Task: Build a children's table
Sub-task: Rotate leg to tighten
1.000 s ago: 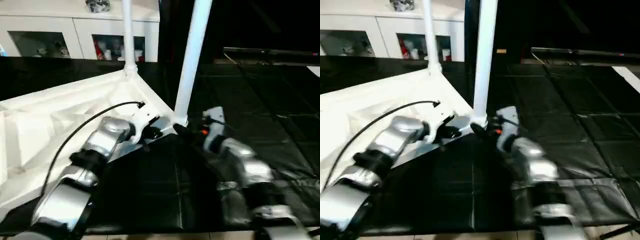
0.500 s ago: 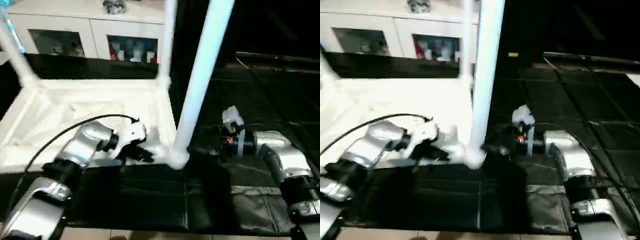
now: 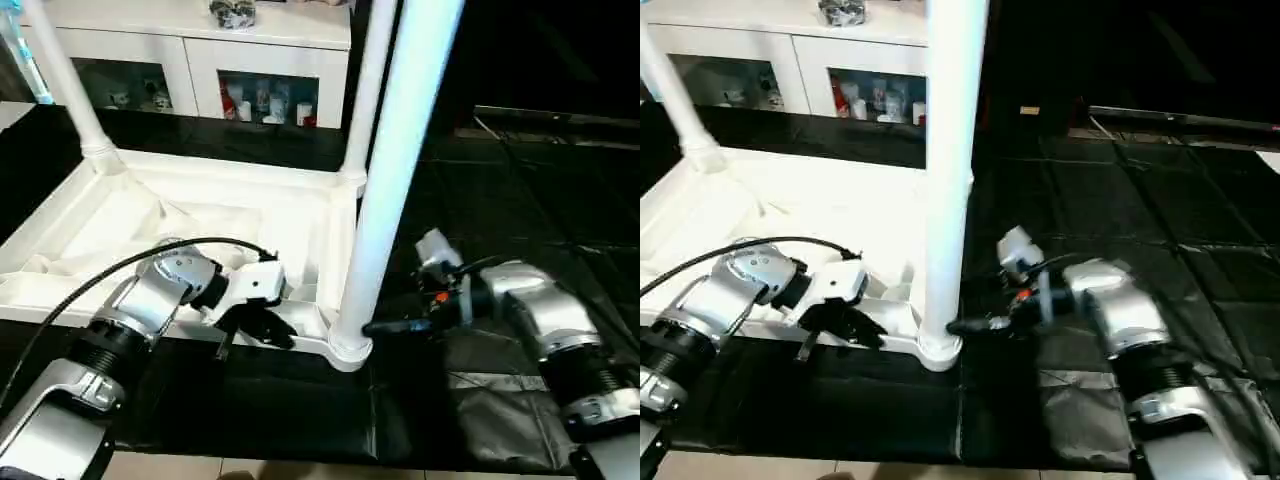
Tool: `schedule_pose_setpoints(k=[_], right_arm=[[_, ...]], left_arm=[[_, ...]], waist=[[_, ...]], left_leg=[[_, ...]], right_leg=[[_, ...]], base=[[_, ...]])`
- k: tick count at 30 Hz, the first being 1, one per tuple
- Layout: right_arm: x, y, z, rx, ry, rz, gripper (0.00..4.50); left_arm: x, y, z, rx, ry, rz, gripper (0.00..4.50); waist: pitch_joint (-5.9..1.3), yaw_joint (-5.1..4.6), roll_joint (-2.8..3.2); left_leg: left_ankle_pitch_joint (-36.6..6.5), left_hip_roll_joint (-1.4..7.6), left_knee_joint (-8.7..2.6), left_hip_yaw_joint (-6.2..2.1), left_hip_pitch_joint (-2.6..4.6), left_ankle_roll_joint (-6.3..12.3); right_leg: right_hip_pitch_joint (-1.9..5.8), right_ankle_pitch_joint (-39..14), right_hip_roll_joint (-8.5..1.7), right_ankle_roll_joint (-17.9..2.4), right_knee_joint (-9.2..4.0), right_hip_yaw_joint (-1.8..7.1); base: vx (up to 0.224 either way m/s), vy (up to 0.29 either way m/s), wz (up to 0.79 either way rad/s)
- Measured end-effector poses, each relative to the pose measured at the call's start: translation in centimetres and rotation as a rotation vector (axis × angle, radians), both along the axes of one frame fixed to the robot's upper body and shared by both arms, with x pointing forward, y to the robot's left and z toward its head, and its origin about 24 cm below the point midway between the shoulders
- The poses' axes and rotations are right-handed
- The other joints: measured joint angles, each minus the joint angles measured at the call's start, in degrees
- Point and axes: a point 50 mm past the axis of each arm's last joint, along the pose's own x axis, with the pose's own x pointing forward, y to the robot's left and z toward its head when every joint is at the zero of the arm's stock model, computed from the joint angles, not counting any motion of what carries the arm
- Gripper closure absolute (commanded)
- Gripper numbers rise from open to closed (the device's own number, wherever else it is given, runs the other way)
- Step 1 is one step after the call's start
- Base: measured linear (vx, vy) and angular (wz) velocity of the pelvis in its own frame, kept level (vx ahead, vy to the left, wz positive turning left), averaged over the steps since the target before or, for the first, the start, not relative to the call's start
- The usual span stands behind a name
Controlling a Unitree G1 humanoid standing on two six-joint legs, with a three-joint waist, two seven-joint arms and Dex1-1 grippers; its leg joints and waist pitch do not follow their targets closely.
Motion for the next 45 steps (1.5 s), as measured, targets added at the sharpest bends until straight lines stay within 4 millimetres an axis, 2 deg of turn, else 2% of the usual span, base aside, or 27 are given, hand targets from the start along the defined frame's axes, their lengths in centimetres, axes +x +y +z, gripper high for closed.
schedule_pose_setpoints(k=[3, 4, 5, 7, 9, 11, 18, 23, 26, 28, 33, 37, 40, 45], right_arm=[[-0.1, 0.1, -0.1, 0.004, 0.011, 0.008, 1.67], [-0.2, 0.3, -0.2, 0.009, 0.016, 0.012, 1.91], [-0.3, 0.4, -0.3, 0.011, 0.022, 0.015, 1.91], [-0.5, 0.6, -0.5, 0.011, 0.03, 0.026, 2.18], [-0.6, 0.6, -0.6, 0.011, 0.029, 0.032, 2.18], [-0.7, 0.7, -0.5, 0.011, 0.024, 0.035, 2.38], [-1.0, 0.7, -0.7, 0.018, 0.026, 0.036, 2.46], [-1.3, 0.4, -1.2, 0.053, 0.047, -0.039, 2.46], [-0.9, 0.3, -1.7, 0.072, 0.047, -0.176, 2.46], [-0.3, 0.5, -2.1, 0.088, 0.039, -0.318, 2.46], [1.3, 0.9, -2.6, 0.097, 0.023, -0.671, 2.48], [3.4, 2.4, -2.5, 0.101, 0.027, -0.935, 2.5], [4.7, 3.4, -2.1, 0.077, 0.019, -1.056, 2.5], [5.5, 4.3, -1.6, 0.065, -0.002, -1.145, 2.5]], left_arm=[[-0.1, -0.1, 0.0, 0.0, 0.0, -0.004, 4.5], [-0.1, -0.1, 0.0, 0.0, 0.0, -0.005, 4.5], [-0.1, -0.1, 0.0, 0.001, 0.001, -0.006, 4.5], [-0.1, -0.1, -0.1, 0.002, 0.004, -0.01, 4.5], [-0.2, 0.0, -0.1, 0.004, 0.009, -0.015, 4.5], [-0.3, 0.0, 0.0, 0.004, 0.006, -0.019, 4.5], [-0.4, -0.1, -0.2, 0.002, 0.021, -0.011, 4.5], [-0.1, -0.5, -0.5, -0.023, 0.042, 0.062, 4.5], [0.7, -0.7, -0.7, -0.037, 0.023, 0.163, 4.5], [1.6, -0.9, -0.8, -0.04, 0.0, 0.252, 4.5], [3.2, -3.1, -1.4, -0.085, -0.029, 0.475, 4.5], [4.4, -5.0, -1.6, -0.123, -0.053, 0.671, 4.5], [5.0, -5.9, -1.6, -0.143, -0.072, 0.769, 4.5], [5.5, -6.7, -1.3, -0.146, -0.103, 0.813, 4.5]], waist=[[0.0, -0.08, 0.0], [0.0, -0.08, 0.0], [0.0, -0.08, 0.0], [0.0, -0.01, 0.0], [0.0, 0.05, 0.0], [0.0, 0.04, 0.0], [-0.01, 0.07, 0.0], [-0.06, 0.35, 0.1], [-0.06, 0.01, 0.11], [-0.06, -0.61, 0.12], [-0.07, -2.07, 0.11], [-0.07, -2.9, 0.13], [-0.07, -3.44, 0.13], [-0.07, -3.4, 0.13]], left_leg=[[0.0, 0.0, 0.0, 0.0, 0.0, 0.0], [0.0, 0.0, 0.0, 0.0, 0.01, -0.01], [0.0, 0.0, 0.0, 0.0, 0.01, 0.0], [0.0, 0.0, 0.0, 0.0, 0.01, 0.0], [0.0, 0.0, 0.0, 0.0, 0.01, 0.0], [0.0, 0.0, 0.02, 0.0, 0.04, -0.01], [0.0, -0.01, 0.02, 0.0, 0.1, -0.02], [0.0, -0.03, 0.02, 0.12, 0.18, -0.01], [0.01, -0.05, 0.03, 0.17, 0.22, -0.01], [0.01, -0.08, 0.03, 0.16, 0.27, -0.02], [0.12, -0.15, 0.05, 0.1, 0.21, -0.11], [0.12, -0.17, 0.05, 0.02, 0.19, -0.12], [0.12, -0.17, 0.03, -0.02, 0.15, -0.12], [0.06, -0.17, -0.17, -0.01, 0.0, -0.06]], right_leg=[[0.0, 0.0, 0.0, 0.01, 0.0, 0.0], [0.0, -0.02, 0.0, 0.01, 0.02, 0.0], [0.0, -0.03, 0.0, 0.01, 0.03, 0.0], [0.0, -0.03, 0.0, 0.01, 0.04, 0.0], [0.0, -0.03, 0.0, 0.0, 0.04, 0.01], [0.01, -0.03, 0.0, 0.01, 0.07, 0.02], [0.05, -0.05, 0.0, 0.03, 0.12, 0.05], [0.15, -0.05, 0.0, 0.04, 0.16, 0.28], [0.23, -0.19, 0.01, 0.29, 0.19, 0.39], [0.21, -0.21, 0.01, 0.33, 0.14, 0.4], [0.27, -0.22, 0.01, 0.35, 0.05, 0.41], [0.14, -0.22, 0.01, 0.35, 0.03, 0.35], [0.07, -0.17, 0.02, 0.31, 0.05, 0.34], [0.01, -0.09, 0.04, 0.14, 0.08, 0.36]], base=[[0.0, 0.0, 0.0], [0.0, 0.0, 0.0], [0.0, 0.0, 0.0], [0.0, 0.0, 0.0], [0.0, 0.0, 0.0], [0.0, 0.0, 0.0], [0.0, 0.0, 0.0], [0.0, 0.0, 0.0], [0.0, 0.0, 0.0], [0.0, 0.0, 0.0], [0.0, 0.0, 0.0], [0.0, 0.0, 0.0], [0.0, 0.0, 0.0], [0.022, -0.001, 0.01]])
